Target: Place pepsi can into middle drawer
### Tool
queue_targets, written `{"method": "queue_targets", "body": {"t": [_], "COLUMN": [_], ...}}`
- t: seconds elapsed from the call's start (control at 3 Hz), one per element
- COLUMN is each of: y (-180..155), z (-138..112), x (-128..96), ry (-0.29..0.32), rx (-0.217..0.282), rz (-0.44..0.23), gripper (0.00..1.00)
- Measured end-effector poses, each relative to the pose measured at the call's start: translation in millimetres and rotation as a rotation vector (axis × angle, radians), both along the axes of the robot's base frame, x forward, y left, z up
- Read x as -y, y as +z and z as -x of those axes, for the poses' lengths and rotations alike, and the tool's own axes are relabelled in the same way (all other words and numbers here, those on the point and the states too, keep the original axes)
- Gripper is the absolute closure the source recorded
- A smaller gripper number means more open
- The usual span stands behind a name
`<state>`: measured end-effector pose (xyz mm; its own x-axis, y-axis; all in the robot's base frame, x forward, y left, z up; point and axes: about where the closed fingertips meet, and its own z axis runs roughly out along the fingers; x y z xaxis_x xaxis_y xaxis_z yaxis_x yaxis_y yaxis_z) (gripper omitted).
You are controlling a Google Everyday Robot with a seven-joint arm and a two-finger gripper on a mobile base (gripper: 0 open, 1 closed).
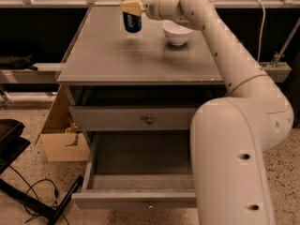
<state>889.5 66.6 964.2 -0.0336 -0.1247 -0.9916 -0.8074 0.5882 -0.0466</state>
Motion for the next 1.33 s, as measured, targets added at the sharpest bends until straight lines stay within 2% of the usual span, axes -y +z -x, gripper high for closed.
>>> {"method": "queue_targets", "body": {"t": [0.67,1.0,1.33], "y": [50,57,31], "z": [82,129,180], "x": [41,66,77], "ry": [0.005,-0.029,-0.029], "rx": [0.053,0.049,0.021], "rz": [-0.05,-0.089,-0.102], "gripper": [1.0,1.0,1.0]}}
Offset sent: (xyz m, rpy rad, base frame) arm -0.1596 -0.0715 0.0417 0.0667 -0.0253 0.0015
